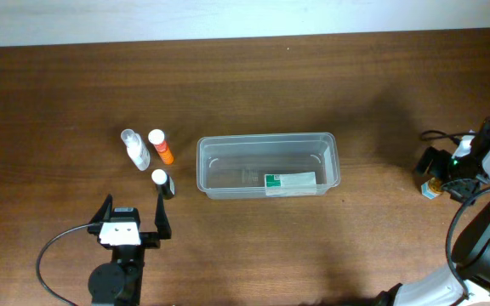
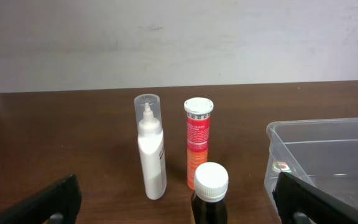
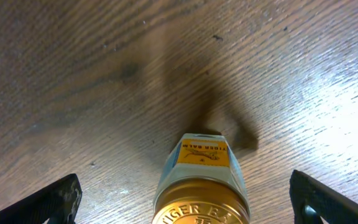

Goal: Pack container
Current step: 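Lower the right gripper and grasp the Tiger Balm jar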

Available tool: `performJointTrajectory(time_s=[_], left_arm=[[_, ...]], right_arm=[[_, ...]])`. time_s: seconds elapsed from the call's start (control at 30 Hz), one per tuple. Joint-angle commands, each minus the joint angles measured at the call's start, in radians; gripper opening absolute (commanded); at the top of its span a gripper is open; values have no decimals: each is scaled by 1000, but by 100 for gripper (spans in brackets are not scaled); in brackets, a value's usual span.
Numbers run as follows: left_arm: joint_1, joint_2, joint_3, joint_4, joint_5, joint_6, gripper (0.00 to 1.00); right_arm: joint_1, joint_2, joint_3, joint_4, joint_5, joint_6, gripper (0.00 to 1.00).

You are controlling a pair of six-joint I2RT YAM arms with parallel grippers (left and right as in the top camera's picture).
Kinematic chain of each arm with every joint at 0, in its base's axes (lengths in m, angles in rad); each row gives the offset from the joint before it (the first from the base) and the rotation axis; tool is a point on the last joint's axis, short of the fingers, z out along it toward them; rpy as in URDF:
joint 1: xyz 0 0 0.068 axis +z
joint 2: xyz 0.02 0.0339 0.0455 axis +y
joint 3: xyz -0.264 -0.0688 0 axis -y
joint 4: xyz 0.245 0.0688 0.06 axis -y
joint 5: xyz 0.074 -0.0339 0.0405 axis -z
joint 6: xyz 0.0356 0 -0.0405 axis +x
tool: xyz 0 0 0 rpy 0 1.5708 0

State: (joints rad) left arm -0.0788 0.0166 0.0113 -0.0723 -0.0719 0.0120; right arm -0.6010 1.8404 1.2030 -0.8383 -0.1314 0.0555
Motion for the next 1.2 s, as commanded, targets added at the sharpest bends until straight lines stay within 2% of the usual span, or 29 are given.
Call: performJointTrajectory(time_s=[0.0,0.07,0.1,0.2,0.27,0.47,0.67,1.17], left_arm=[[4,-10,-2,-3,-11,19,100],[4,-10,-2,-3,-11,19,99],[4,-10,-2,-3,-11,19,99],[4,-10,-2,-3,-11,19,100],[4,-10,-2,-3,-11,19,99],[4,-10,-2,-3,-11,19,99],[4,-10,-2,-3,-11,19,99],[4,-10,-2,-3,-11,19,99]], right_arm=[[-2,8,-9,3,13,2,99],[-2,10,-11,4,13,2,100],[-2,12,-12,5,13,2,97],[-2,14,-17,6,31,2,75],[-2,14,-20,6,38,2,67],[-2,14,-21,6,37,6,66],[-2,14,-21,5,27,6,52],[-2,14,-21,2,-42,6,47]])
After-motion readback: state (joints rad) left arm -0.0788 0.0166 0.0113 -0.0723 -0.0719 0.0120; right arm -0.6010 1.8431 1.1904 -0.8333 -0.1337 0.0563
